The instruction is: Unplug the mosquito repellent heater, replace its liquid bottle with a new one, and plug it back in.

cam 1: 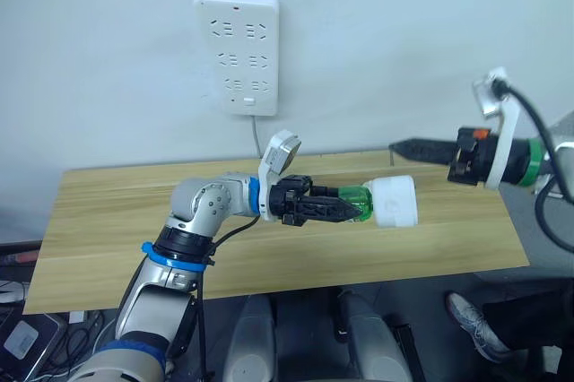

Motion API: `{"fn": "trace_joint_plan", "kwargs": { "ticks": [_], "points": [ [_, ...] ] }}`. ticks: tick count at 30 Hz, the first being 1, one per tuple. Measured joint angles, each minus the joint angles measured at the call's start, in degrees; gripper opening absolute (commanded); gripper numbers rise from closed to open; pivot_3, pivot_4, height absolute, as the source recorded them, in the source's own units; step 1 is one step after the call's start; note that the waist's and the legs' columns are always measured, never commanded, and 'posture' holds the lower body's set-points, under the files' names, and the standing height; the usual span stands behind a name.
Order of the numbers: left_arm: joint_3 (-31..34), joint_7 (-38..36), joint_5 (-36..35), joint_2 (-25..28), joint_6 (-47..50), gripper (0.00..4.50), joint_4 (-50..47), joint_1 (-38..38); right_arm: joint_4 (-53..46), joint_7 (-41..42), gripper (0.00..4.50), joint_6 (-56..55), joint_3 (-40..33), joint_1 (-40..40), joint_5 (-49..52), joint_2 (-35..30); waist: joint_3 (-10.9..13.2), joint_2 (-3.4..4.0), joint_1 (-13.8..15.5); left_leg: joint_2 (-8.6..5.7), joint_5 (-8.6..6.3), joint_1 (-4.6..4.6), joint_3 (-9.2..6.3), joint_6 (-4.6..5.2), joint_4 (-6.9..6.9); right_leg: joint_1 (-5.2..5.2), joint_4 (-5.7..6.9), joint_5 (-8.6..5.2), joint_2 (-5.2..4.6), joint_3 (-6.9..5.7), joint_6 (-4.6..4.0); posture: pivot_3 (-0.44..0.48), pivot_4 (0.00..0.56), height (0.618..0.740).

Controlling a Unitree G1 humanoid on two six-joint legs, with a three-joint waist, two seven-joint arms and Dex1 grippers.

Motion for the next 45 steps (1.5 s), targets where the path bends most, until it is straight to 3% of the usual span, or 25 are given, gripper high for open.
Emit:
{"fn": "trace_joint_plan", "kwargs": {
  "ticks": [18, 31, 34, 40, 45],
  "points": [
    [3.8, 2.0, -1.7, -4.3, -1.3, 2.28, 2.7, -3.0, -10.6, 11.0, 0.04, -5.9, -4.6, 14.7, -1.6, -3.4, 0.0, 0.0, -0.2, 0.0, 0.01, 0.02, 0.02, 0.0, 0.03, 0.01, 0.02, -0.08, 0.0, 0.04, 0.13, 0.124, 0.315, 0.74],
    [4.3, 2.3, -1.7, -4.4, -1.0, 2.28, 2.7, -2.9, -12.4, 10.9, 0.04, -9.2, -3.8, 16.2, -1.5, -4.5, 0.0, 0.0, -0.1, 0.0, 0.01, 0.02, 0.0, 0.0, 0.03, 0.01, 0.02, -0.08, 0.0, 0.01, 0.13, 0.121, 0.316, 0.74],
    [4.2, 2.8, -1.5, -4.9, -1.6, 2.28, 2.5, -2.8, -12.8, 14.8, 0.04, -9.3, -3.8, 17.3, -1.5, -6.4, 0.0, 0.0, -0.1, 0.0, 0.01, 0.02, 0.0, 0.0, 0.03, 0.02, 0.02, -0.08, 0.0, 0.0, 0.14, 0.12, 0.315, 0.74],
    [3.5, 10.1, 2.8, -5.9, -3.2, 2.28, 5.0, -2.0, -22.4, 22.7, 0.04, -11.8, -3.1, 19.7, 1.1, -7.7, 0.0, 0.0, -0.2, 0.0, 0.01, 0.03, -0.01, 0.0, 0.04, 0.04, 0.0, -0.08, 0.01, 0.02, 0.14, 0.124, 0.315, 0.74],
    [3.3, 10.5, 3.1, -5.3, -3.2, 2.28, 4.6, -1.3, -22.3, 23.2, 0.04, -14.2, -3.1, 19.5, 1.1, -8.4, 0.0, -0.01, -0.1, 0.0, 0.01, 0.03, -0.02, -0.01, 0.05, 0.04, 0.02, -0.08, 0.01, 0.01, 0.14, 0.124, 0.313, 0.74]
  ]
}}
